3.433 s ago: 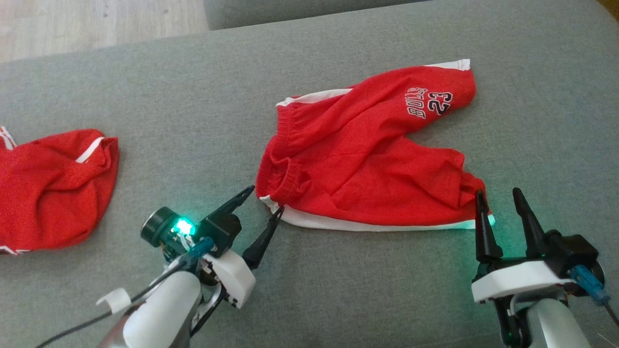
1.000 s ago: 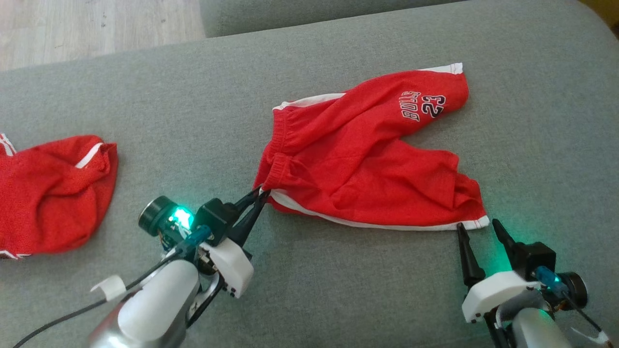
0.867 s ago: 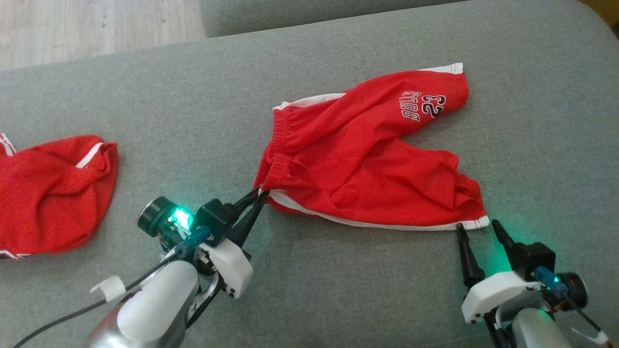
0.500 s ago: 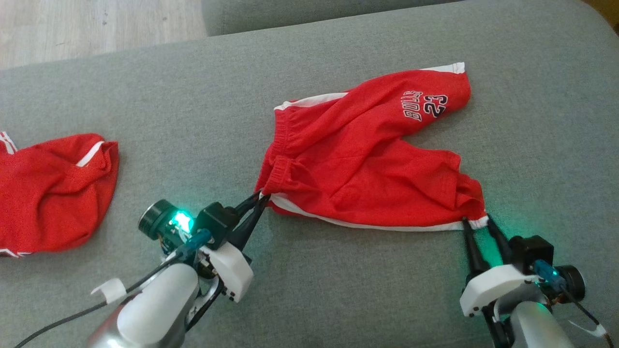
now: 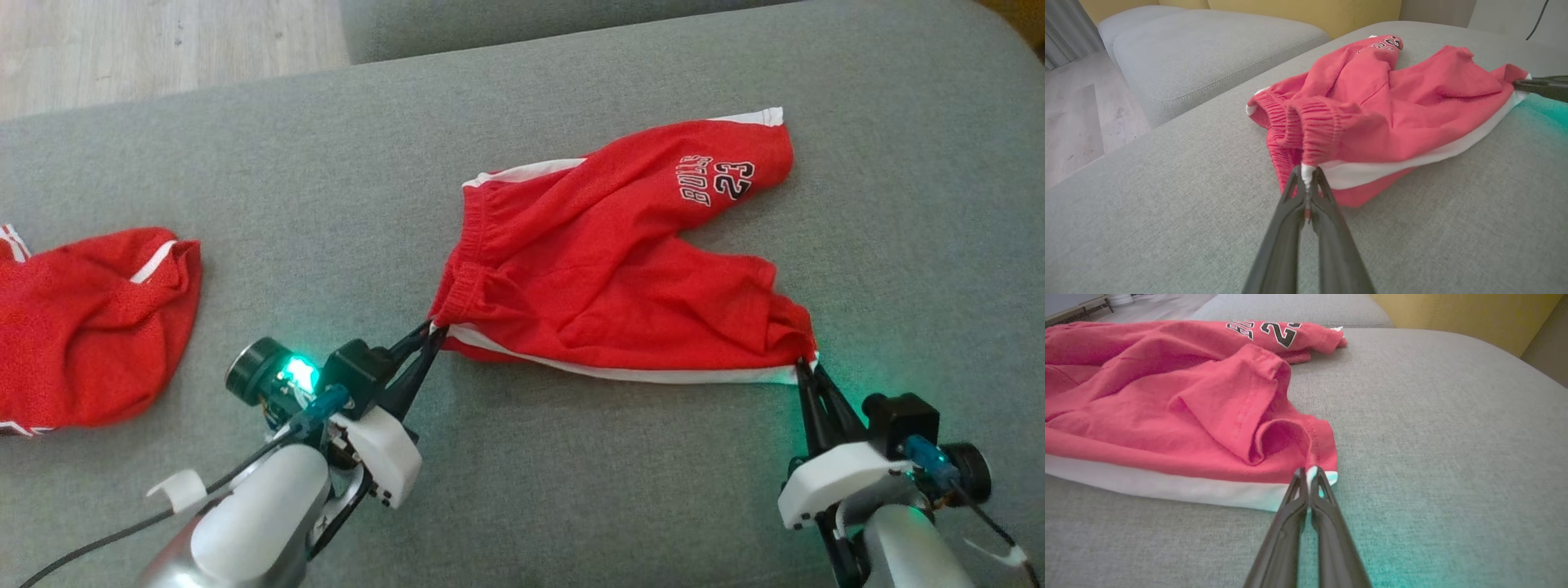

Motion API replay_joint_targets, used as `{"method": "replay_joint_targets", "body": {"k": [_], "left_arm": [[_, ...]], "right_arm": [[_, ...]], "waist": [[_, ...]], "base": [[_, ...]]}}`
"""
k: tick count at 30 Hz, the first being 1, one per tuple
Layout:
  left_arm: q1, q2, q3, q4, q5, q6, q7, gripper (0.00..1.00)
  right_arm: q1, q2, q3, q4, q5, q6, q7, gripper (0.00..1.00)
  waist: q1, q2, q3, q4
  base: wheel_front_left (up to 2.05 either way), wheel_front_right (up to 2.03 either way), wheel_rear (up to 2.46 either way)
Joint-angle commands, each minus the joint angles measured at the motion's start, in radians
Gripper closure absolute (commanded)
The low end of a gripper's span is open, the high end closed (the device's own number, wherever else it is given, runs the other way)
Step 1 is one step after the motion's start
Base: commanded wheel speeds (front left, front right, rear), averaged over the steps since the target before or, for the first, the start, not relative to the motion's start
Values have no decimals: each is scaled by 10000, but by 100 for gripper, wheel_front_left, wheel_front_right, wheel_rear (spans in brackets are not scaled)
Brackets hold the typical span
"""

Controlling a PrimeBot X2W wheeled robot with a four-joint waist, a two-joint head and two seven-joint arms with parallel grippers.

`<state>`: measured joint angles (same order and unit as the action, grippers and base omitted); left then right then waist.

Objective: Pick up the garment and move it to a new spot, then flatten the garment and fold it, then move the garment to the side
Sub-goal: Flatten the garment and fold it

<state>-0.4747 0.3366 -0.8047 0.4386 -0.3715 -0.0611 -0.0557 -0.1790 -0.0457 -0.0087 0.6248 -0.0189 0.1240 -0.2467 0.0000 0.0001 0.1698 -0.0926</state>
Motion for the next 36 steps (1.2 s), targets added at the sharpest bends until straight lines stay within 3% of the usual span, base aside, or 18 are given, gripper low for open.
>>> {"method": "replay_joint_targets", "body": {"k": [1,10,19,25,30,36], "left_arm": [[-288,326,471,-324,-96,97,-169,100],[-572,435,1061,-783,-493,352,-540,100],[-2431,759,2104,-1957,-622,800,-270,100],[-3440,860,2534,-2403,-474,1203,-92,100],[-3262,1090,2787,-3085,-581,1551,135,100],[-1989,1663,2701,-4816,-792,1895,935,100]], "right_arm": [[-240,-45,212,-430,64,67,-108,100],[-675,-45,528,-1917,820,67,-137,100],[-2702,-586,962,-4663,1823,67,554,100],[-4000,-662,890,-5732,2001,67,1276,100],[-4167,-651,718,-6458,1963,67,1905,100],[-3282,-598,549,-7765,2130,67,2991,100]], "waist": [[0,-1,-56,-10],[0,-1,-380,-85],[0,-1,-960,-72],[0,-1,-1409,-89],[0,-1,-1718,-102],[0,-1,-1937,-101]], "base": [[0,0,0],[0,0,0],[0,0,0],[0,0,0],[0,0,0],[0,0,0]]}}
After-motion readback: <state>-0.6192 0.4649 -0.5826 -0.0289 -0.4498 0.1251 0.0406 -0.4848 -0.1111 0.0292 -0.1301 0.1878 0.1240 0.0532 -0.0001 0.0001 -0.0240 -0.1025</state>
